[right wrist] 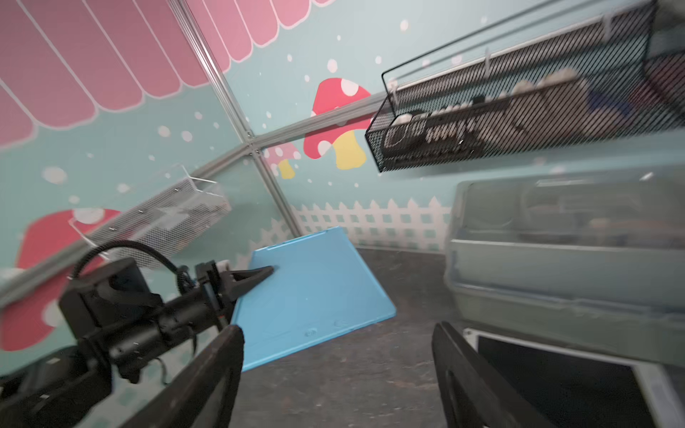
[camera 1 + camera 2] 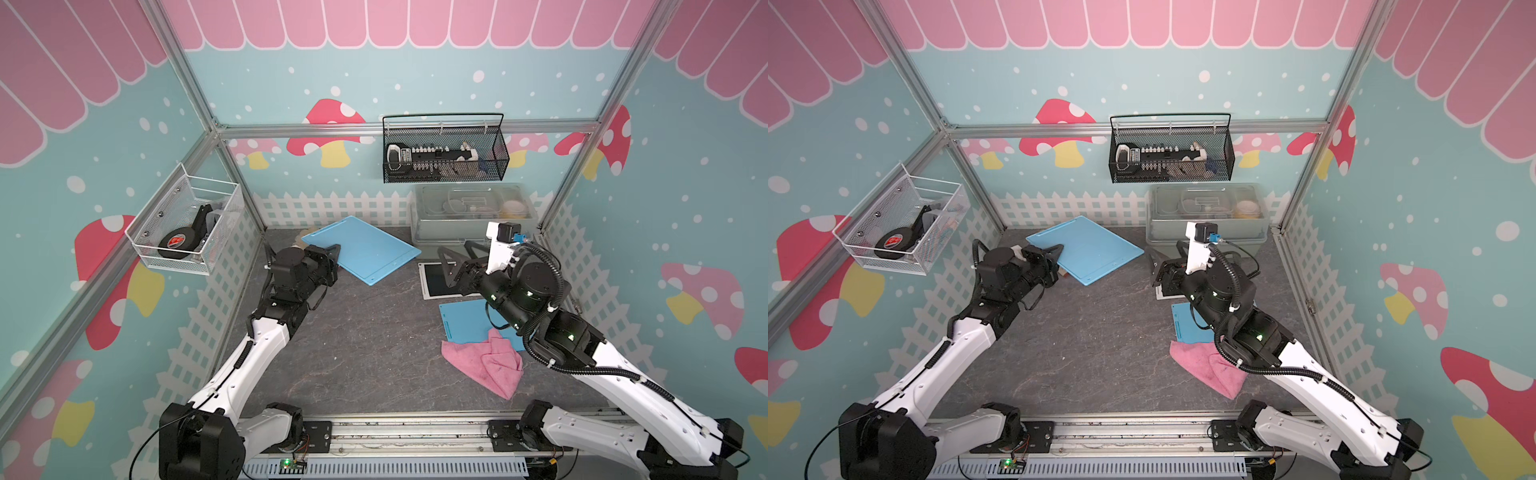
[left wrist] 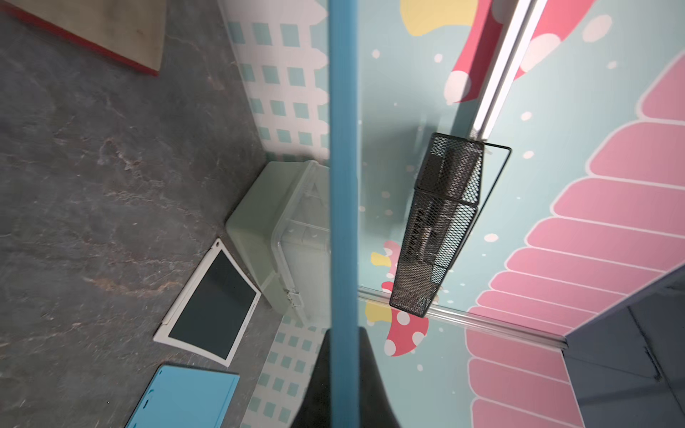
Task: Wipe the drawing tablet
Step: Adjust the drawing tablet at the center of the board.
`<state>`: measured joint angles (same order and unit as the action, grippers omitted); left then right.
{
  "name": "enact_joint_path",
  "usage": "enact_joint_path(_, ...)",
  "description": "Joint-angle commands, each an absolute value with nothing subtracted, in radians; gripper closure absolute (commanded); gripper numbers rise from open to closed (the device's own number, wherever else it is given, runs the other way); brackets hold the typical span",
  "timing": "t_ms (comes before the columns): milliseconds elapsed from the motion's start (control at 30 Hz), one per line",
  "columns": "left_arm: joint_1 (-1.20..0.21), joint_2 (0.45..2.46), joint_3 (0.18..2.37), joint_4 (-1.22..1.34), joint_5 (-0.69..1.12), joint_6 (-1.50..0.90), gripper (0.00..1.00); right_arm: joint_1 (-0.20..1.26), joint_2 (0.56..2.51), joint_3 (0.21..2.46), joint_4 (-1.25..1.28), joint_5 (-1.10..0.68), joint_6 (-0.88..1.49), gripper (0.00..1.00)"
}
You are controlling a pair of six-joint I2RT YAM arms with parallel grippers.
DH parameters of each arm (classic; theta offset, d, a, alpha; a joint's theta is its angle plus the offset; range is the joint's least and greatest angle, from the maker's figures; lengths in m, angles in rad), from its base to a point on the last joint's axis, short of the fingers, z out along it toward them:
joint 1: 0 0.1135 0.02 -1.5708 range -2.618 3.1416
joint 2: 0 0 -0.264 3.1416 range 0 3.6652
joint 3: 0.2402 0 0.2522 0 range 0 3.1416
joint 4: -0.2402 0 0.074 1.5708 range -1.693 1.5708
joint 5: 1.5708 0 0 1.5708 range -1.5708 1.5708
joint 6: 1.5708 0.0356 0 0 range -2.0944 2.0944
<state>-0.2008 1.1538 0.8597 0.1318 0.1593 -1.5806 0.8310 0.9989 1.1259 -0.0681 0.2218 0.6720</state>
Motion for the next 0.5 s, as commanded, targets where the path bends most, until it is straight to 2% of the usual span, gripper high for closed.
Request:
enact_joint_path(0, -0.227, 1.137, 0.818, 0.436, 0.086, -1.554, 1.00, 0.830, 1.090, 1.053, 0.102, 0.026, 1.206, 0.23)
enact_joint_path(100, -0.252, 1.149, 0.793, 0.517, 0.084, -1.549, 1.00, 0.830, 1.153, 1.009, 0.265, -0.015, 1.364, 0.27)
enact_joint_path(300, -0.284, 1.153, 0.766, 0.589, 0.064, -1.546, 1.00, 0.832, 1.227, 0.995, 0.372, -0.021, 1.472, 0.31)
enact_joint_path(467, -0.309, 1.155, 0.741, 0.617, 0.053, -1.555, 1.00, 0.835, 1.307, 1.004, 0.503, -0.011, 1.508, 0.45)
